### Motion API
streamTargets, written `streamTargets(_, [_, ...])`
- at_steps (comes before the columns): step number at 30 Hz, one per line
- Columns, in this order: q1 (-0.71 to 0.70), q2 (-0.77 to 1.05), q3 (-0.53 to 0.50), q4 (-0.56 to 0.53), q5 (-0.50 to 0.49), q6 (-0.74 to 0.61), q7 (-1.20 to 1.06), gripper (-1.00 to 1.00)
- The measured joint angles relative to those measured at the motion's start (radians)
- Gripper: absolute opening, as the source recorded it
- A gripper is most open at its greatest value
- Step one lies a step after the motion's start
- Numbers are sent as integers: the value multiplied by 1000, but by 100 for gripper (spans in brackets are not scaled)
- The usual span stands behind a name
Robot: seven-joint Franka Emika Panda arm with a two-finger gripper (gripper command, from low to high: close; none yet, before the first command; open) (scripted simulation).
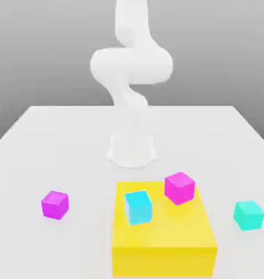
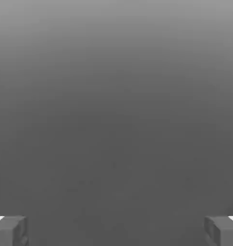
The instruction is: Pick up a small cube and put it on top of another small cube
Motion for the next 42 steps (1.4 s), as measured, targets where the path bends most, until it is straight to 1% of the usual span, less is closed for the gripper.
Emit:
streamTargets(9, [217, 332, 35, -93, 7, 155, -341, 0])
streamTargets(17, [366, 622, 114, -174, 0, 290, -630, 0])
streamTargets(20, [438, 732, 145, -205, -23, 341, -723, 0])
streamTargets(24, [480, 879, 171, -240, -84, 411, -815, 0])
streamTargets(29, [531, 1061, 117, -216, -167, 546, -778, 0])
streamTargets(30, [541, 1086, 105, -211, -176, 566, -772, -100])
streamTargets(37, [541, 1087, 105, -211, -178, 565, -771, -100])
streamTargets(42, [505, 929, 158, -242, -102, 440, -828, -100])
